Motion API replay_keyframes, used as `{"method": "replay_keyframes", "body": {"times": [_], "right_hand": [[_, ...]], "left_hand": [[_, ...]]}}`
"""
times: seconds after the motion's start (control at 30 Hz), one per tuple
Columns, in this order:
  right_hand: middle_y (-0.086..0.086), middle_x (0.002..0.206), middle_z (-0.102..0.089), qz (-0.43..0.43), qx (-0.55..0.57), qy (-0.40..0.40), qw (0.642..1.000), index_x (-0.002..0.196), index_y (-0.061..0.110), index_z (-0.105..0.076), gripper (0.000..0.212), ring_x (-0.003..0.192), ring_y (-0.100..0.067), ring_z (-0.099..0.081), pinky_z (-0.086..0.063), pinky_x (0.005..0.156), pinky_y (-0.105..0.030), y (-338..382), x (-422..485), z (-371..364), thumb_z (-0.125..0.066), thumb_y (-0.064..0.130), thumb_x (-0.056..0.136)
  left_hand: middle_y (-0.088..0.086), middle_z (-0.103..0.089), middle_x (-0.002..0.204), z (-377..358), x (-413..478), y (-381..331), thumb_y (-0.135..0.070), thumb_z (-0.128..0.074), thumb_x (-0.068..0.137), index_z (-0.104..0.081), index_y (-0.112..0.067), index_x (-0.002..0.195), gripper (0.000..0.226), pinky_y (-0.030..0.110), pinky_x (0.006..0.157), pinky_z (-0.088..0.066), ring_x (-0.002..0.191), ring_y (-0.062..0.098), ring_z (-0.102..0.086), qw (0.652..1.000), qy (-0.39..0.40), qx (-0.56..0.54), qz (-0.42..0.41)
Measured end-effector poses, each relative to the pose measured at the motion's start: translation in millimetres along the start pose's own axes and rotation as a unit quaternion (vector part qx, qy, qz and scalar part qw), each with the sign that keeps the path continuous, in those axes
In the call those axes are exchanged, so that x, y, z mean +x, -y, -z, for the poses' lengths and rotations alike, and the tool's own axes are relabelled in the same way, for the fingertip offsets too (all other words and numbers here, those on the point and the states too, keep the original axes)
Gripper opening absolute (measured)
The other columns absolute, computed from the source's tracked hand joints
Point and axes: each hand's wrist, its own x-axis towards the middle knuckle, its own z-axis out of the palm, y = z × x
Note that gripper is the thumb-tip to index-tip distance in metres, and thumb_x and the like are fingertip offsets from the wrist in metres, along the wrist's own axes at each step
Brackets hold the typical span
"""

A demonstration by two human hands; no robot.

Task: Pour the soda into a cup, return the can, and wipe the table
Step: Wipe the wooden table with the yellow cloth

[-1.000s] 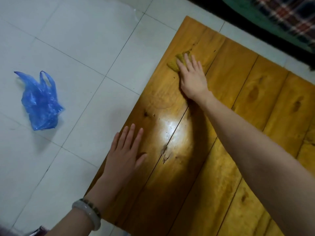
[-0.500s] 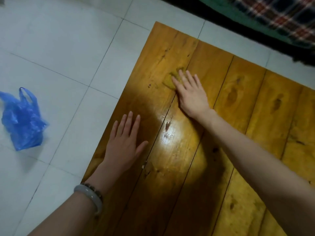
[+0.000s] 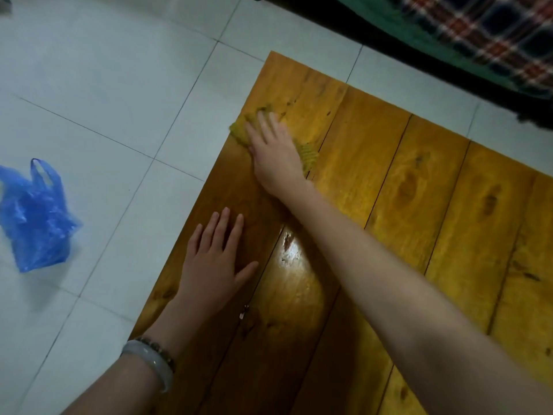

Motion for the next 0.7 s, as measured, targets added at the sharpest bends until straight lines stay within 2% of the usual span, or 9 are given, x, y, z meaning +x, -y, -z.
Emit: {"method": "replay_keyframes", "body": {"times": [0.1, 0.13, 0.17, 0.23, 0.3, 0.4, 0.47, 0.57, 0.7], "right_hand": [[-0.014, 0.156, -0.011, 0.202, -0.015, 0.044, 0.978, 0.147, 0.013, -0.022, 0.056, 0.144, -0.03, -0.004, 0.003, 0.115, -0.039, -0.1, -22.2, -6.0, -0.038, 0.014, 0.093], [-0.013, 0.155, -0.015, 0.24, -0.021, 0.044, 0.97, 0.146, 0.013, -0.027, 0.057, 0.144, -0.03, -0.007, -0.001, 0.116, -0.04, -13.6, -24.8, -4.2, -0.042, 0.012, 0.091], [-0.012, 0.154, -0.02, 0.243, -0.024, 0.029, 0.969, 0.144, 0.015, -0.032, 0.058, 0.144, -0.029, -0.011, -0.006, 0.117, -0.041, -30.2, -24.5, -1.3, -0.045, 0.008, 0.088], [-0.012, 0.153, -0.024, 0.153, -0.026, -0.015, 0.988, 0.142, 0.016, -0.035, 0.065, 0.143, -0.03, -0.015, -0.013, 0.117, -0.043, -68.5, -18.8, 8.5, -0.051, 0.002, 0.081], [-0.014, 0.155, -0.018, 0.009, -0.028, -0.039, 0.999, 0.146, 0.014, -0.028, 0.072, 0.143, -0.031, -0.011, -0.009, 0.116, -0.041, -105.6, -7.7, 24.3, -0.053, 0.0, 0.08], [-0.016, 0.156, -0.011, -0.197, 0.03, -0.066, 0.978, 0.147, 0.009, -0.022, 0.064, 0.144, -0.031, -0.006, -0.005, 0.118, -0.039, -130.0, 25.9, 40.0, -0.044, 0.004, 0.087], [-0.017, 0.154, -0.018, -0.247, 0.057, -0.066, 0.965, 0.145, 0.007, -0.028, 0.058, 0.142, -0.032, -0.012, -0.009, 0.118, -0.041, -120.4, 58.7, 40.7, -0.042, 0.006, 0.088], [-0.017, 0.152, -0.023, -0.159, 0.07, -0.055, 0.983, 0.142, 0.008, -0.034, 0.055, 0.142, -0.033, -0.014, -0.01, 0.117, -0.042, -77.1, 98.9, 32.4, -0.04, 0.004, 0.087], [-0.011, 0.148, -0.034, 0.063, 0.057, -0.028, 0.996, 0.137, 0.01, -0.043, 0.055, 0.14, -0.026, -0.022, -0.007, 0.116, -0.034, 1.1, 90.7, 19.4, -0.042, 0.0, 0.082]], "left_hand": [[0.017, -0.031, 0.149, 4.2, 1.5, -1.1, -0.065, -0.028, 0.084, -0.028, -0.013, 0.146, 0.08, 0.042, 0.109, -0.011, 0.137, 0.029, -0.023, 1.0, 0.006, 0.002, 0.005], [0.016, -0.031, 0.149, 5.3, 1.6, -0.1, -0.065, -0.028, 0.085, -0.027, -0.014, 0.146, 0.08, 0.042, 0.108, -0.012, 0.137, 0.028, -0.022, 1.0, 0.007, 0.005, 0.001], [0.015, -0.03, 0.15, 5.8, 1.3, 1.3, -0.066, -0.027, 0.086, -0.024, -0.015, 0.147, 0.079, 0.041, 0.108, -0.012, 0.138, 0.027, -0.021, 1.0, 0.007, 0.007, -0.004], [0.013, -0.027, 0.151, 6.4, 0.2, 3.8, -0.067, -0.023, 0.088, -0.021, -0.018, 0.148, 0.078, 0.04, 0.109, -0.01, 0.139, 0.027, -0.02, 1.0, 0.006, 0.004, -0.011], [0.012, -0.026, 0.152, 7.1, 0.1, 4.1, -0.067, -0.024, 0.088, -0.021, -0.018, 0.148, 0.078, 0.039, 0.109, -0.01, 0.139, 0.027, -0.022, 1.0, 0.004, -0.003, -0.009], [0.009, -0.02, 0.153, 5.4, -0.1, 4.0, -0.067, -0.025, 0.088, -0.019, -0.019, 0.149, 0.078, 0.04, 0.11, -0.01, 0.14, 0.026, -0.019, 1.0, -0.001, -0.004, -0.011], [0.008, -0.017, 0.153, 3.6, -0.7, 5.0, -0.067, -0.026, 0.089, -0.018, -0.019, 0.149, 0.078, 0.041, 0.111, -0.012, 0.14, 0.026, -0.017, 1.0, -0.009, -0.002, -0.014], [0.009, -0.02, 0.152, 3.0, -0.5, 5.9, -0.067, -0.025, 0.089, -0.019, -0.019, 0.149, 0.077, 0.042, 0.109, -0.014, 0.14, 0.027, -0.019, 1.0, -0.01, -0.001, -0.018], [0.009, -0.021, 0.151, 2.6, 0.0, 5.7, -0.068, -0.024, 0.089, -0.02, -0.019, 0.148, 0.077, 0.042, 0.109, -0.014, 0.139, 0.027, -0.021, 1.0, -0.011, 0.007, -0.015]]}}
